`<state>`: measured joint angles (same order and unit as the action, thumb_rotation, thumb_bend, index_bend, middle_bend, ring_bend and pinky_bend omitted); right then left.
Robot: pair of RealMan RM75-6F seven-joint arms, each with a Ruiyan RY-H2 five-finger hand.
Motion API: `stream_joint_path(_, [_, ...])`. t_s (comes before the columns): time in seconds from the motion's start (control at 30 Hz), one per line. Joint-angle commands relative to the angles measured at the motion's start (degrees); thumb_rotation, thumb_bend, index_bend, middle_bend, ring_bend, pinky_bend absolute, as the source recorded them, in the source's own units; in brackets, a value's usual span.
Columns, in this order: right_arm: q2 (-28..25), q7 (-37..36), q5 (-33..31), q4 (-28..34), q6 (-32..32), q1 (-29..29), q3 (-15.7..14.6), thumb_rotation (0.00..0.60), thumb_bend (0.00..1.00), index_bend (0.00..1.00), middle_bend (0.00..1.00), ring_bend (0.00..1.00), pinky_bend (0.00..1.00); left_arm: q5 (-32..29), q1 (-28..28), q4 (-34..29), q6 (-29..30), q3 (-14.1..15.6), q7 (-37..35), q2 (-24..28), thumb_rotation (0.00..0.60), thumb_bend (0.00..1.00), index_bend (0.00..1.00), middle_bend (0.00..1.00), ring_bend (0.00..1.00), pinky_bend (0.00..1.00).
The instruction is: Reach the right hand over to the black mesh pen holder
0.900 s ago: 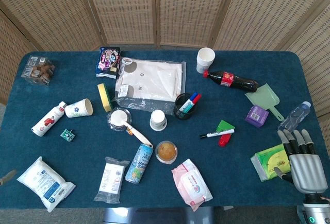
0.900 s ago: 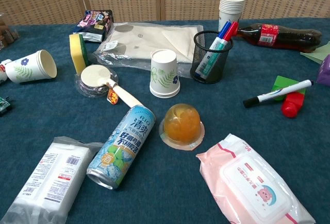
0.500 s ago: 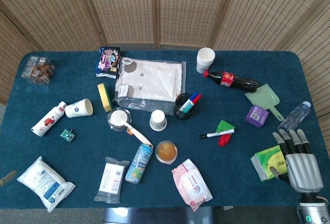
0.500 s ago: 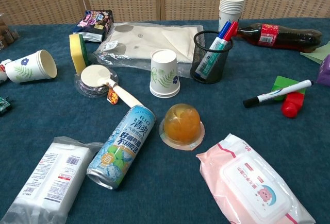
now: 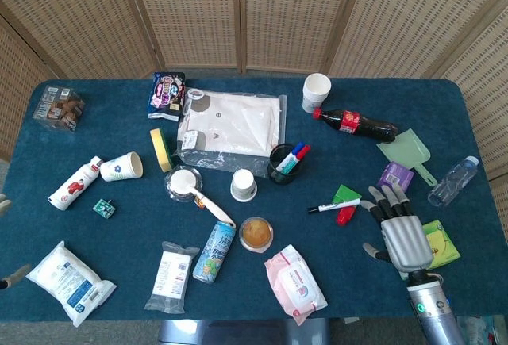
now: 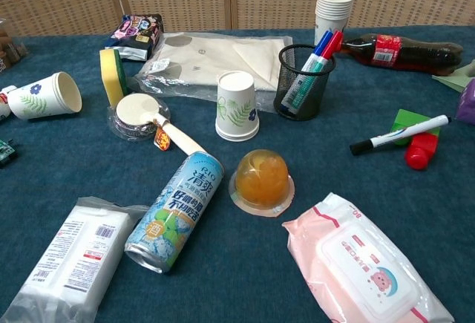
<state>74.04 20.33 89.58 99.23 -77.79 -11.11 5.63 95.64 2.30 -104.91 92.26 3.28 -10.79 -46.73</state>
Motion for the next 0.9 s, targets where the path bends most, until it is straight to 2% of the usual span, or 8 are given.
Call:
stream_joint_path(0.03, [2.5,3.1,-2.1,0.5,2.4,-2.6,2.1,0.600,0.22,0.34,0.00,0.00,0.06,0.3,-0.2,-0.2,-0.3,0.1,0.5,-0.1,0.600,0.04,0.00,0.00,0.00,0.00])
stream_joint_path(0.37, [7.9,7.8,-7.0,-2.2,7.1,-7.3,3.7,0.600,0.20,0.39,0.00,0.00,0.06,0.5,-0.2,-0.1,-0.2,0.3,0.7,-0.1,0.600,0.04,0.00,0.00,0.00,0.00])
stream_joint_path(0.63, [11.8,9.4,-10.0,-6.2,8.8,-10.1,4.6,0.600,0.31,0.41,0.00,0.00,0.06,0.7,-0.4,-0.1,-0.6,0.4,0.9,-0.1,0.600,0.04,0.00,0.00,0.00,0.00])
stream_joint_path(0.9, [13.1,10.2,-12.3,-8.8,9.6,-11.4,4.6,0.600,0.35,0.41,0.00,0.00,0.06,0.5,-0.5,-0.2,-0.7,0.4,0.8,-0.1,0.600,0.04,0.00,0.00,0.00,0.00])
